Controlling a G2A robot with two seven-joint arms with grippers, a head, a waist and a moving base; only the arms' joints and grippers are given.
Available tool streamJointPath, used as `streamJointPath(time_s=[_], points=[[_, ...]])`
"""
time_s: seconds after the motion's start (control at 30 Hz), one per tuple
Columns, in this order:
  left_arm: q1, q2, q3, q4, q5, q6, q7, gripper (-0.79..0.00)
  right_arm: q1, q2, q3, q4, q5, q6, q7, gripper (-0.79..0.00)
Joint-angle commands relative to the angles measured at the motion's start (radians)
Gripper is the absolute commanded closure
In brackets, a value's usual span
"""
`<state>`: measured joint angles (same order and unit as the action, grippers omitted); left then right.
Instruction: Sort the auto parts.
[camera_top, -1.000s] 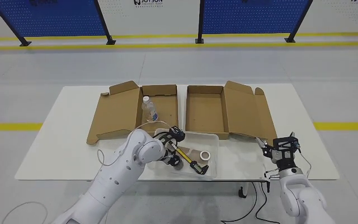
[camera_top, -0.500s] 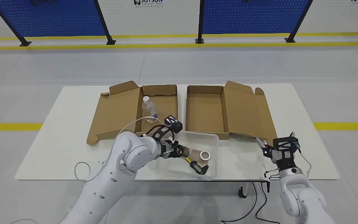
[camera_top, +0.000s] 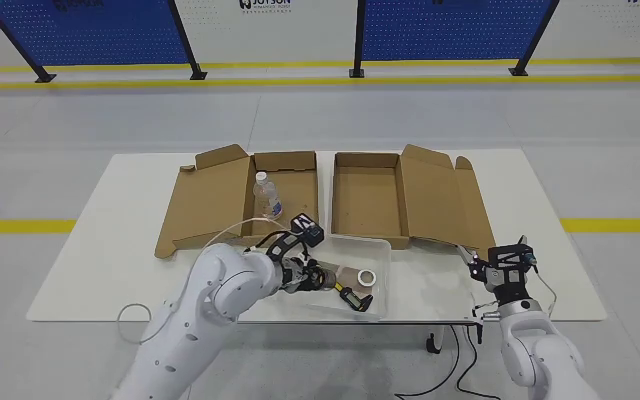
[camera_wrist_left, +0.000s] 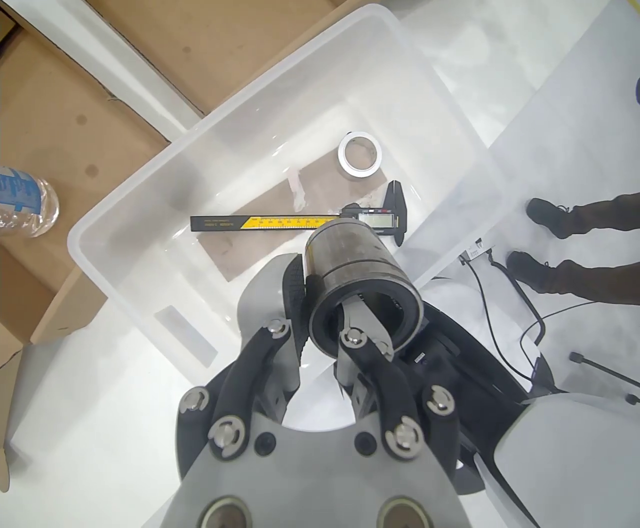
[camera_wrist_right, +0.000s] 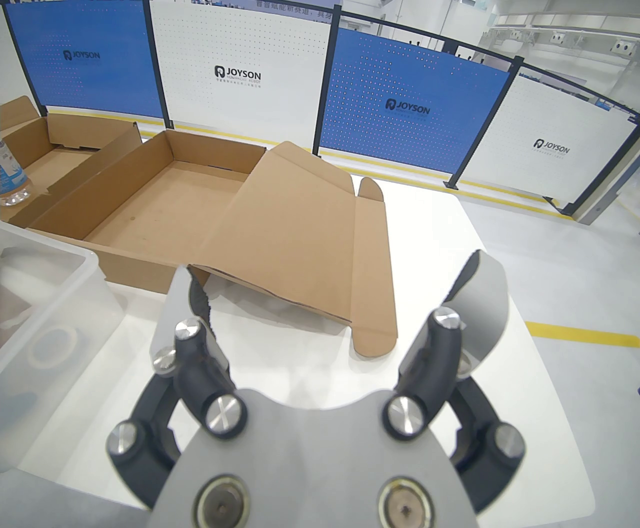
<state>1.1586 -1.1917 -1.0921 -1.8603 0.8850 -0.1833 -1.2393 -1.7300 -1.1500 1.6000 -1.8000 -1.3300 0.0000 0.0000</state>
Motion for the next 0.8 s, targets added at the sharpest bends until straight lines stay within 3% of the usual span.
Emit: streamJointPath(time_s=[0.0, 0.27, 0.47, 0.77], points=[[0.0, 0.002, -0.002, -0.003, 0.003, 0.0, 0.007, 0.0, 0.0, 0.0, 0.0, 0.0, 0.0, 0.0, 0.0, -0.785], [0.015, 0.017, -0.076, -0.033, 0.03, 0.01, 0.046, 0.0, 0.0, 0.0, 0.0, 0.0, 0.0, 0.0, 0.0, -0.785], [0.028, 0.032, -0.132, -0.072, 0.159, 0.023, 0.057, 0.0, 0.0, 0.0, 0.0, 0.0, 0.0, 0.0, 0.0, -0.785], [0.007, 0.038, -0.153, -0.037, 0.315, 0.095, 0.094, 0.0, 0.0, 0.0, 0.0, 0.0, 0.0, 0.0, 0.0, -0.785]])
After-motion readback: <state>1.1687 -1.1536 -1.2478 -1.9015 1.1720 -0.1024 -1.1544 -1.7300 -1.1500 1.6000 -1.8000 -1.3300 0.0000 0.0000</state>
